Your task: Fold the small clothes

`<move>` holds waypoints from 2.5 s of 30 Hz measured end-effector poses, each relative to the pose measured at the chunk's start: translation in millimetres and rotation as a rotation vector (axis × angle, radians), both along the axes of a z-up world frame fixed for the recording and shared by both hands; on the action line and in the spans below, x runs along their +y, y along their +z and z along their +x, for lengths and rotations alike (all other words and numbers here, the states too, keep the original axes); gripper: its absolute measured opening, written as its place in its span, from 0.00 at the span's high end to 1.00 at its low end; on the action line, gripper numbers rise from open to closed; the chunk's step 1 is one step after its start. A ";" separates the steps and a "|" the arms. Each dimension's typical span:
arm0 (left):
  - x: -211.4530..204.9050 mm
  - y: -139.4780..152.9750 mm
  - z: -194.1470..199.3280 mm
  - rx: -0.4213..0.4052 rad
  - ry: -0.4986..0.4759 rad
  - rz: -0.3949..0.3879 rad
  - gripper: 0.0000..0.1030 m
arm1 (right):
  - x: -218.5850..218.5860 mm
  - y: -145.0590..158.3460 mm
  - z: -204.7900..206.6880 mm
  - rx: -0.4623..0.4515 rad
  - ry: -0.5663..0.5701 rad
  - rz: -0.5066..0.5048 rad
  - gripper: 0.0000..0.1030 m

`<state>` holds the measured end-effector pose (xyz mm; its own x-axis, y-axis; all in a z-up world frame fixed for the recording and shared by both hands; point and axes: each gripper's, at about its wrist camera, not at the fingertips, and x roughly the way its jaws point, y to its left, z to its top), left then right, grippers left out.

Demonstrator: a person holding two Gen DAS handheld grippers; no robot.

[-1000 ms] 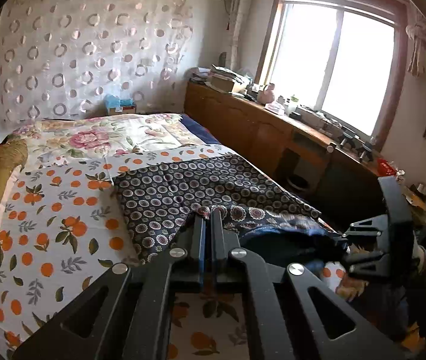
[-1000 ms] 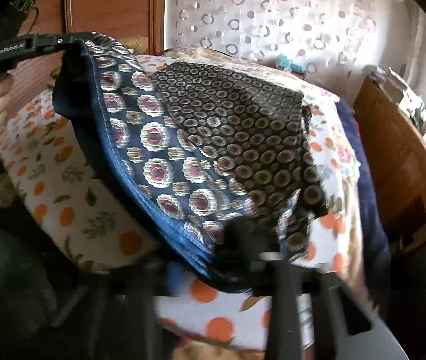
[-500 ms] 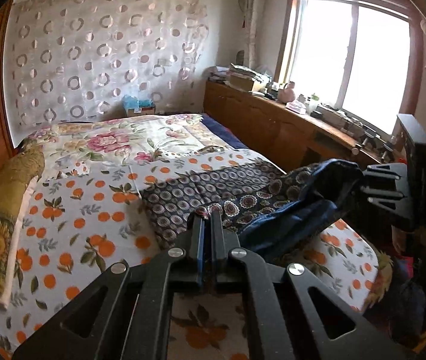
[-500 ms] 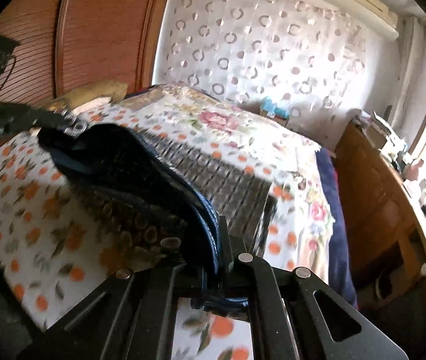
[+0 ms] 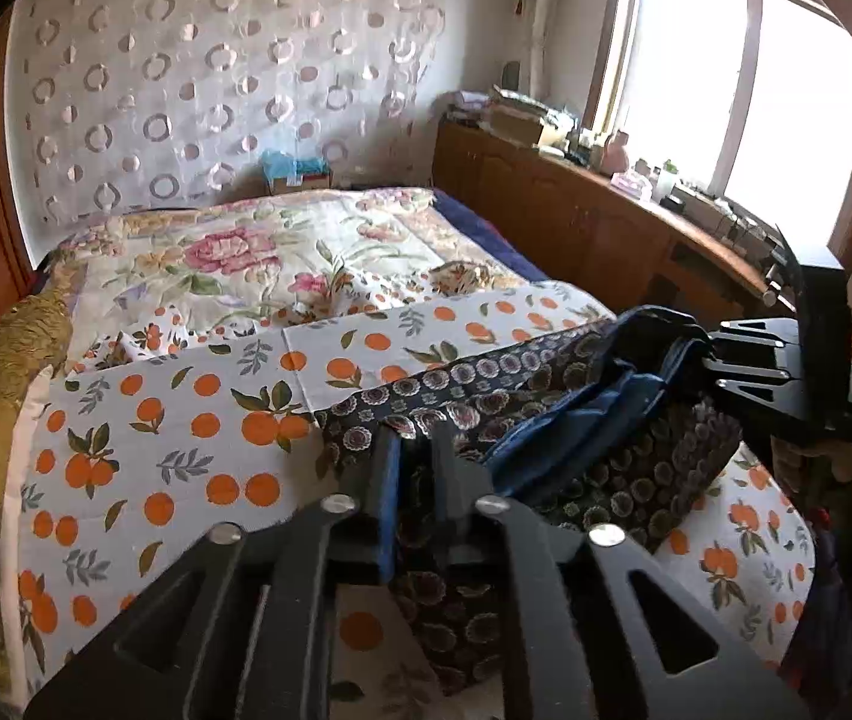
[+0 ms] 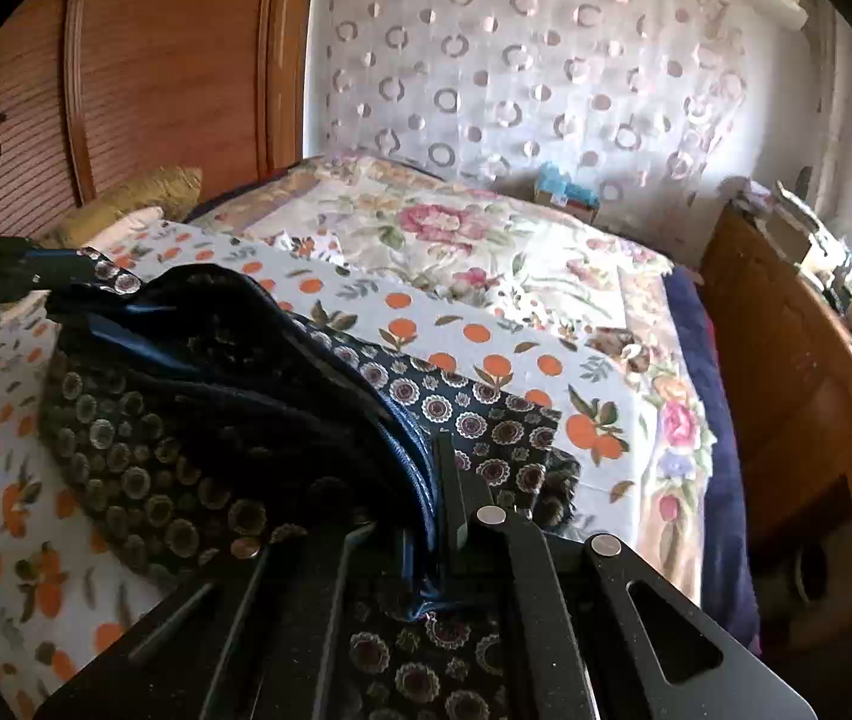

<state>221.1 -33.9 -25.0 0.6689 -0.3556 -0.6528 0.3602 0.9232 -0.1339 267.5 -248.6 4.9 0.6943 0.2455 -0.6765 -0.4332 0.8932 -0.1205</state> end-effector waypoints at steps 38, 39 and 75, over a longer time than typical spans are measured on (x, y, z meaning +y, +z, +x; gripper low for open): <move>2.5 -55.9 80.8 0.200 -0.035 0.107 0.32 | -63.1 -25.0 27.2 0.196 -0.222 0.174 0.38; 1.9 -55.9 81.0 0.197 -0.036 0.107 0.32 | -65.0 -26.4 30.8 0.201 -0.220 0.184 0.38; 71.5 51.3 -10.3 -0.095 0.054 0.025 0.94 | -0.4 63.3 -7.2 -0.145 0.106 0.218 0.90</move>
<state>210.8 37.5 26.3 0.7458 -0.3014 -0.5941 0.3194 0.9444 -0.0783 260.3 -249.0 68.2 0.7428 0.4507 -0.4951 -0.5180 0.8554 0.0016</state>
